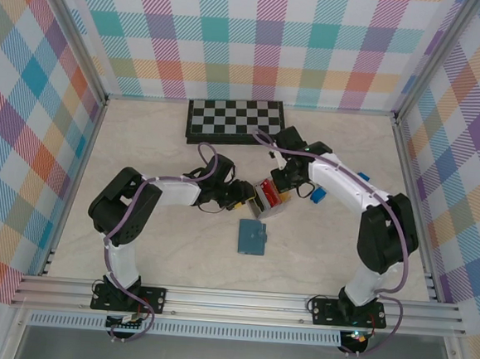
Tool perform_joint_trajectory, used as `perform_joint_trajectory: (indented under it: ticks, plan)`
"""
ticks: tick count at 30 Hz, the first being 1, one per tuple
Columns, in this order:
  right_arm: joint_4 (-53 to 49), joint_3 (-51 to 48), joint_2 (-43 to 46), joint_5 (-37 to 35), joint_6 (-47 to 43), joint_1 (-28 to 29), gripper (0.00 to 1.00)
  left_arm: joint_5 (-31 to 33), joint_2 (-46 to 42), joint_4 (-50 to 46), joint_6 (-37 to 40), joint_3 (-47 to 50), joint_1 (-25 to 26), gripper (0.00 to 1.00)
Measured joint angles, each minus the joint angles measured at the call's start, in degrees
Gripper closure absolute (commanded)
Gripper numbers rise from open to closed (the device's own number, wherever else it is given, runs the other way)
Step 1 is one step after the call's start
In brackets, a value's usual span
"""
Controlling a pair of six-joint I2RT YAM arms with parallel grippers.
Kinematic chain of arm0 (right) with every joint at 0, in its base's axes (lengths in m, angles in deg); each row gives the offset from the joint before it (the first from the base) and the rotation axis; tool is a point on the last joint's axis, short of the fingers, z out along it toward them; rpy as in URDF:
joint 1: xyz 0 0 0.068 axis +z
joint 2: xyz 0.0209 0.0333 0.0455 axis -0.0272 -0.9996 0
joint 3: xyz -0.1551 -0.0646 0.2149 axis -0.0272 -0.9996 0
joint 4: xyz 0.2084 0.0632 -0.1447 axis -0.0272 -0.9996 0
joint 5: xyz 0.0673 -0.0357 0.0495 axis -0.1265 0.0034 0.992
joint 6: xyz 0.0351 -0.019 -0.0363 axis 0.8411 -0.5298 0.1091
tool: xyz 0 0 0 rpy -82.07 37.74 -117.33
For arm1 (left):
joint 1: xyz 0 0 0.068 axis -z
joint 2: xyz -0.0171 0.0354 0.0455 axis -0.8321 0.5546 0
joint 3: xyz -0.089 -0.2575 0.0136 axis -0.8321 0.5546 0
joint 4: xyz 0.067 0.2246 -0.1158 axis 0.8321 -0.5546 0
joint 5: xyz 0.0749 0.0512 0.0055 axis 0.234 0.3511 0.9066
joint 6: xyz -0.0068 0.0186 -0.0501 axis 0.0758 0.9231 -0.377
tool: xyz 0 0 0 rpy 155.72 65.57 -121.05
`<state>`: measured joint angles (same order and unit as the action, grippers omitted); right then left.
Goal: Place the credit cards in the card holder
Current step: Pick up the credit card from the storage box.
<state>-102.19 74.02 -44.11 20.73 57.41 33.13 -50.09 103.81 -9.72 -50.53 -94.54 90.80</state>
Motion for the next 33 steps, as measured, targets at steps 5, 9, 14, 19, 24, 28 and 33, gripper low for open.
perform_joint_trajectory:
  ticks: [5, 9, 14, 19, 24, 28, 33]
  plan:
    - [-0.2, -0.1, 4.2, 3.8, 2.7, -0.1, 0.98, 0.9, -1.1, -1.1, 0.9, 0.1, 0.0, 0.41]
    - [0.4, -0.4, 8.0, 6.8, 5.9, -0.3, 1.00, 2.2, -5.1, -3.0, 1.7, 0.9, 0.0, 0.35]
    - [4.0, -3.2, 13.6, 14.1, 11.2, -2.4, 1.00, 3.0, -13.2, -1.7, 1.6, 2.4, 0.0, 0.26]
    - [11.6, -8.5, 19.5, 27.3, 20.4, -9.2, 0.99, -1.3, -18.4, 8.0, -1.2, 2.9, 0.0, 0.23]
    - [19.2, -12.2, 21.2, 37.6, 28.9, -12.7, 0.99, -6.6, -17.8, 15.3, -4.5, 2.5, 0.0, 0.27]
    - [23.1, -13.1, 21.2, 43.3, 33.5, -13.6, 0.98, -9.9, -15.0, 21.3, -7.9, 0.3, 0.0, 0.47]
    - [25.8, -13.7, 21.2, 46.8, 36.6, -14.4, 0.96, -11.7, -14.1, 25.4, -10.6, -0.4, -0.1, 0.80]
